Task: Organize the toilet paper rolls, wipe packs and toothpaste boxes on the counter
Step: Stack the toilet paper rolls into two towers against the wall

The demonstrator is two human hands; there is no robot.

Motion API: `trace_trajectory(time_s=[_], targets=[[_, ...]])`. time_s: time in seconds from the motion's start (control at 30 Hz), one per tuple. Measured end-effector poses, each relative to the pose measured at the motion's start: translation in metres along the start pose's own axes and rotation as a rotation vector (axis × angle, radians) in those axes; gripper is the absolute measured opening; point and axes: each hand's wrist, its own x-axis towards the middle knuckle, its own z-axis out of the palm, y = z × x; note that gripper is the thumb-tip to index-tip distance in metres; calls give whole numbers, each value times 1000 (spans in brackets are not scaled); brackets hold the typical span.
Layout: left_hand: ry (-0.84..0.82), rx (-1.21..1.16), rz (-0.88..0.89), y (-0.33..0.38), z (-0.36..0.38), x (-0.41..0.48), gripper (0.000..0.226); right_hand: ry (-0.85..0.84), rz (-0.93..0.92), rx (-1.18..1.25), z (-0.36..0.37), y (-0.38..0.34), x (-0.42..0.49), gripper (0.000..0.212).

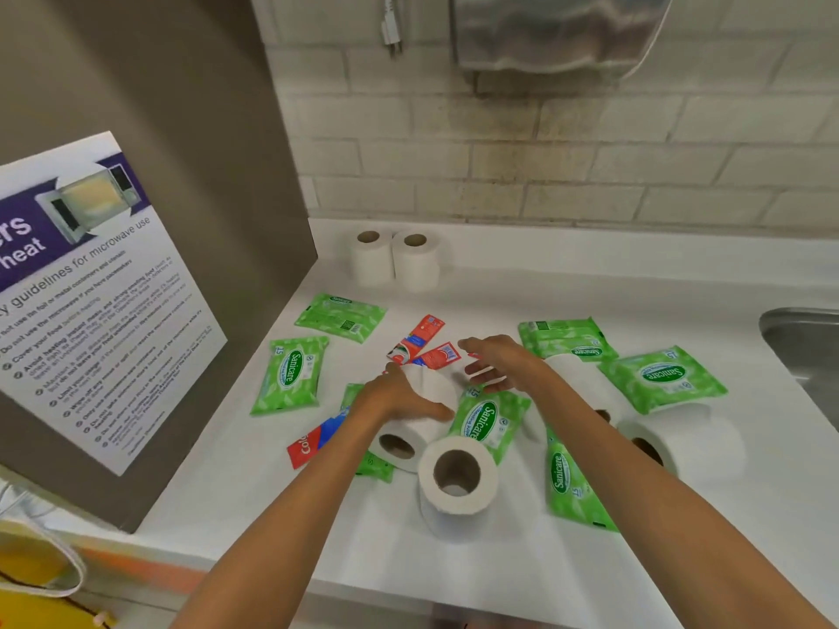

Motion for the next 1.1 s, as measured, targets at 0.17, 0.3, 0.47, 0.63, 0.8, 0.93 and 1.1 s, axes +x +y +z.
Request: trace_trajectory(time_s=[0.17,0.3,0.47,0.63,0.8,0.93,1.1], targets=[[-17,-188,-19,-6,-11,4,105,-59,-1,58,-2,1,-1,42],[-16,-432,-6,-8,-36,4,98,-154,-20,168,-5,-2,1,42],[-148,-853,68,-6,-63,6,92,-378,-96,220,-1,-11,4,43],[-242,-1010,170,-3,-71,17,52,-430,-137,249,6,-23,12,50],[-76,-718,208,4,-70,33,50,-301,-192,214,9,-30,30,56],[37,-610,244,13,-75,53,48,-201,-231,246,11,-41,49,64],[112,-598,258,16,-87,84,63,-161,-259,292,12,-69,71,58]])
